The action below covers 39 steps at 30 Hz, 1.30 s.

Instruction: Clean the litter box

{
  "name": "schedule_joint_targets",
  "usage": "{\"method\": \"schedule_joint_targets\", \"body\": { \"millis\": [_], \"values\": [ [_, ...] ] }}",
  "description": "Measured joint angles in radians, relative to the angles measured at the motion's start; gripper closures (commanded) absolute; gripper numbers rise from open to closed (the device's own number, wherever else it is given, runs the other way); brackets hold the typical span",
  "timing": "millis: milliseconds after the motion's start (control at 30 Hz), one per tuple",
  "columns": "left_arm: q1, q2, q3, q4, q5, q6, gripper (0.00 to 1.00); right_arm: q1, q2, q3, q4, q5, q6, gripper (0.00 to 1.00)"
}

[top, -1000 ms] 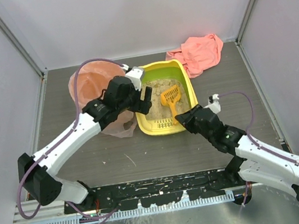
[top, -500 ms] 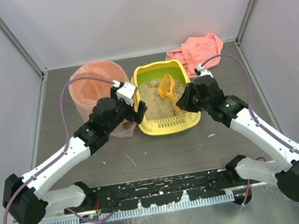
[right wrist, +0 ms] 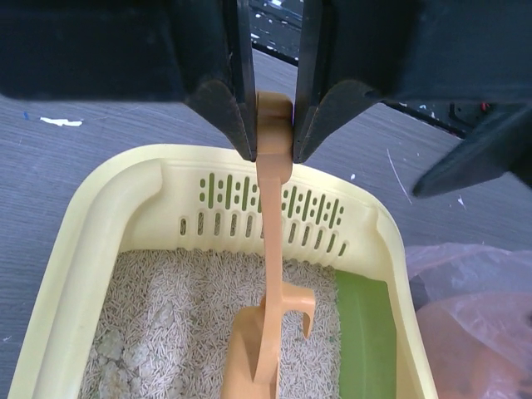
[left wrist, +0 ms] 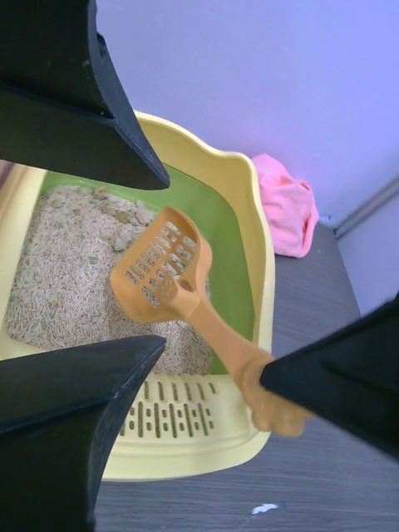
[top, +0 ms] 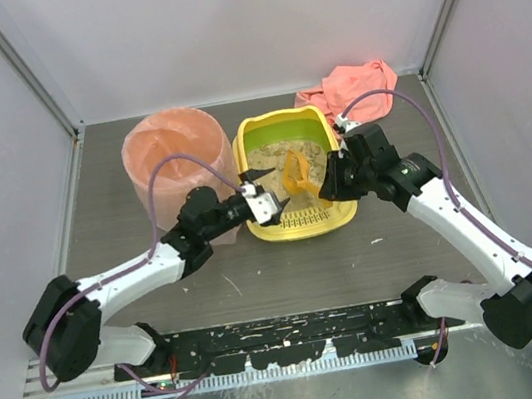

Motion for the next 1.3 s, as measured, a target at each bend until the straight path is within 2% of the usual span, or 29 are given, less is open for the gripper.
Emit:
{"method": "schedule_joint_targets", "body": {
  "millis": [233, 600, 933, 1300],
  "values": [
    [-0.051, 0.134, 0.02, 0.002, 0.091, 0.224, 0.43, 0.0, -0.002, 0.024, -0.049, -0.016, -0.018, 0.98],
    [-0.078, 0.225, 0.102, -0.009, 0.083, 0.404, 0.55, 0.0, -0.037, 0.069, -0.107, -0.044, -0.038, 0.98],
    [-0.078, 0.278, 0.145, -0.067, 0.039, 0.502, 0.57, 0.0, -0.05, 0.078, -0.137, -0.06, -0.048, 0.99],
    [-0.08, 0.29, 0.159, -0.094, 0.01, 0.544, 0.78, 0.0, -0.057, 0.089, -0.161, -0.059, -0.058, 0.99]
  ]
}}
